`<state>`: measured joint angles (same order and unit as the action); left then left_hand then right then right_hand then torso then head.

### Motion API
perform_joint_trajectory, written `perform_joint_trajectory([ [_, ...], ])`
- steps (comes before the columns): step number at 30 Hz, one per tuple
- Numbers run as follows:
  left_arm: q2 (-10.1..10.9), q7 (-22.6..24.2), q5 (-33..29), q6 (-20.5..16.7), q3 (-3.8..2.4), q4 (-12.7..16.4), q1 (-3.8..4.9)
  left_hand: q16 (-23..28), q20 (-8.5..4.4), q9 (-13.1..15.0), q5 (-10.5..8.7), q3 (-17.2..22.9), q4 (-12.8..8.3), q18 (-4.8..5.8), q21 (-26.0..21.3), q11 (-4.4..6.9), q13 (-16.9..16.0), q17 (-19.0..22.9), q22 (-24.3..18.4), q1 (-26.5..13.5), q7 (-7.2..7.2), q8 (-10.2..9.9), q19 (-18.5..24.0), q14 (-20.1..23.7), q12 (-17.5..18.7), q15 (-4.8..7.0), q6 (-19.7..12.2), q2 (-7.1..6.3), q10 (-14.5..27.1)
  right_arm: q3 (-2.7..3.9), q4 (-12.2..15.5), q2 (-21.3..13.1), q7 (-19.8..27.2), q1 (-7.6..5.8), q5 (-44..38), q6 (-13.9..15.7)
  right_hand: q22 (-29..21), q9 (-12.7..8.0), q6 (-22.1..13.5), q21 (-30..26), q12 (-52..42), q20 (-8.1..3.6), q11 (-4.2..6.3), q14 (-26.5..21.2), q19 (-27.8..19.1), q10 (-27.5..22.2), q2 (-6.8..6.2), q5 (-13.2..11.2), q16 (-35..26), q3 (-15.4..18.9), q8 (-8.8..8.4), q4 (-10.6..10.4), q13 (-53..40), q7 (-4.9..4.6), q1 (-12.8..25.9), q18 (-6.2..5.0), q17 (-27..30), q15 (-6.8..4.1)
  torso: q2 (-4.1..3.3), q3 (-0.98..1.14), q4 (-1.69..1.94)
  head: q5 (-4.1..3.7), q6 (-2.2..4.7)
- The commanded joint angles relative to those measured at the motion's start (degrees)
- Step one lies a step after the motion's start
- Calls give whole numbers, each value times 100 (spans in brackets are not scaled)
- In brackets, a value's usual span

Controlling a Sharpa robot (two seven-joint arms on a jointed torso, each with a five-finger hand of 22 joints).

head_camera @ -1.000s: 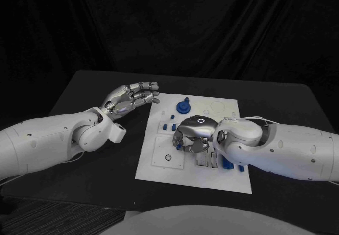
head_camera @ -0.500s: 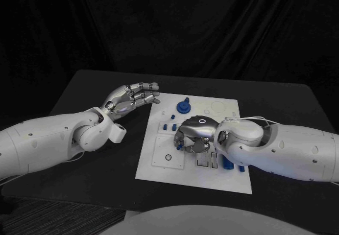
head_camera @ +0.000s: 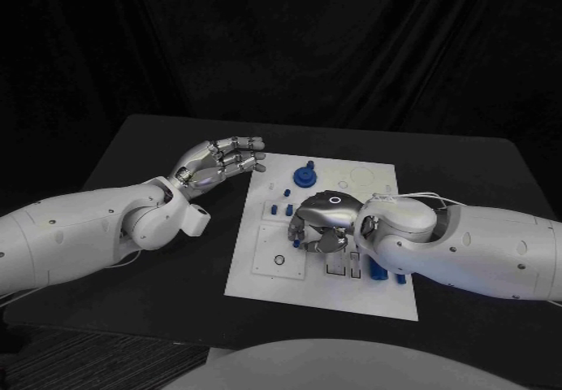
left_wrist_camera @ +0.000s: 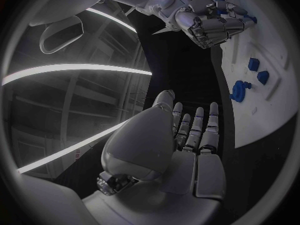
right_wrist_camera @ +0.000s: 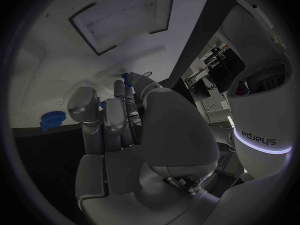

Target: Assemble the parts on the task board

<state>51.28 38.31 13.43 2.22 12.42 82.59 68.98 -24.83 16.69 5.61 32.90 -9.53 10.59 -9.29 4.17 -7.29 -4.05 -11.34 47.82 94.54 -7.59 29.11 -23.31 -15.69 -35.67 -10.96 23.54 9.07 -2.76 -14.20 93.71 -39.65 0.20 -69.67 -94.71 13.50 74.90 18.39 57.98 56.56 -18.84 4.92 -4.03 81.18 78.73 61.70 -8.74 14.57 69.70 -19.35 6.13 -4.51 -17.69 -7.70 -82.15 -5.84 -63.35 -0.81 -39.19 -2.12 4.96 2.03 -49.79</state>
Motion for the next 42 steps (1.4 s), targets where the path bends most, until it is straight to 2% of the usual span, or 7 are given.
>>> perform_joint_trajectory([
  [1,-17,30,-38,88,-5,1,-13,-40,-8,-10,35,18,-35,104,12,-35,9,6,-10,62,-45,-24,-29,-1,41,-37,5,1,-13,2,-2,16,-86,17,-39,-17,668,-87,-245,-57,44,56,-2,-10,-30,-115,-36,-148,-42,16,-154,-62,14,-31,83,-33,29,52,-1,-1,1,7,-12],
  [16,-26,-3,-37,128,-5,-28,-41,-41,-7,-15,41,41,-66,113,13,-45,12,9,-15,78,-58,-39,-34,-3,54,-52,6,6,-13,2,-26,49,-85,17,-39,-14,628,-308,-631,-277,50,128,-85,-102,-108,-544,-102,-546,-105,245,-234,-195,-27,65,207,-64,131,118,0,-1,0,16,-21],
  [22,4,-9,-38,120,-5,-14,-46,-41,-7,-16,43,46,-73,115,13,-47,13,9,-16,82,-61,-43,-35,-5,55,-56,6,6,-13,3,113,-170,-97,4,-39,333,569,-421,-747,-562,-33,160,-131,-215,-213,-961,-87,-672,-205,513,-229,-274,-103,47,240,-106,272,145,-1,0,1,20,-21],
  [31,73,-18,-38,82,-5,16,-47,-42,-7,-16,44,48,-76,116,14,-48,12,9,-16,82,-61,-44,-36,-6,46,-58,7,5,-14,3,603,-977,-224,-402,496,887,486,-593,-1071,-1002,-215,156,-205,-410,-381,-1655,-69,-753,-360,948,-231,-507,-211,11,202,-167,488,126,0,1,0,-53,-7],
  [36,69,-23,-38,71,-5,19,-48,-44,-7,-16,46,49,-82,117,14,-50,10,9,-17,82,-62,-45,-38,-9,29,-59,11,1,-18,3,795,-1486,-294,-579,1300,988,507,-664,-961,-1004,-877,208,-168,-394,-346,-1211,59,-591,-280,998,-142,-617,-463,-205,57,-151,442,210,0,1,-1,-141,14],
  [38,77,-24,-38,67,-5,29,-48,-46,-7,-16,49,51,-85,118,15,-50,9,9,-17,83,-63,-45,-40,-12,25,-60,14,0,-20,2,843,-1636,-364,-602,1437,949,502,-683,-807,-1048,-1276,192,-109,-412,-338,-1023,80,-573,-309,1015,-73,-664,-651,-167,30,-169,499,163,0,1,2,-157,18],
  [42,100,-32,-39,64,-5,42,-48,-46,-7,-16,49,51,-85,118,15,-50,9,9,-17,83,-63,-45,-40,-12,25,-60,14,0,-20,1,933,-1952,-581,-592,1619,859,436,-535,-125,-1314,-2648,55,135,-461,-371,-552,108,-639,-499,1134,325,-801,-1482,58,153,-212,727,11,5,-4,-1,-197,28],
])
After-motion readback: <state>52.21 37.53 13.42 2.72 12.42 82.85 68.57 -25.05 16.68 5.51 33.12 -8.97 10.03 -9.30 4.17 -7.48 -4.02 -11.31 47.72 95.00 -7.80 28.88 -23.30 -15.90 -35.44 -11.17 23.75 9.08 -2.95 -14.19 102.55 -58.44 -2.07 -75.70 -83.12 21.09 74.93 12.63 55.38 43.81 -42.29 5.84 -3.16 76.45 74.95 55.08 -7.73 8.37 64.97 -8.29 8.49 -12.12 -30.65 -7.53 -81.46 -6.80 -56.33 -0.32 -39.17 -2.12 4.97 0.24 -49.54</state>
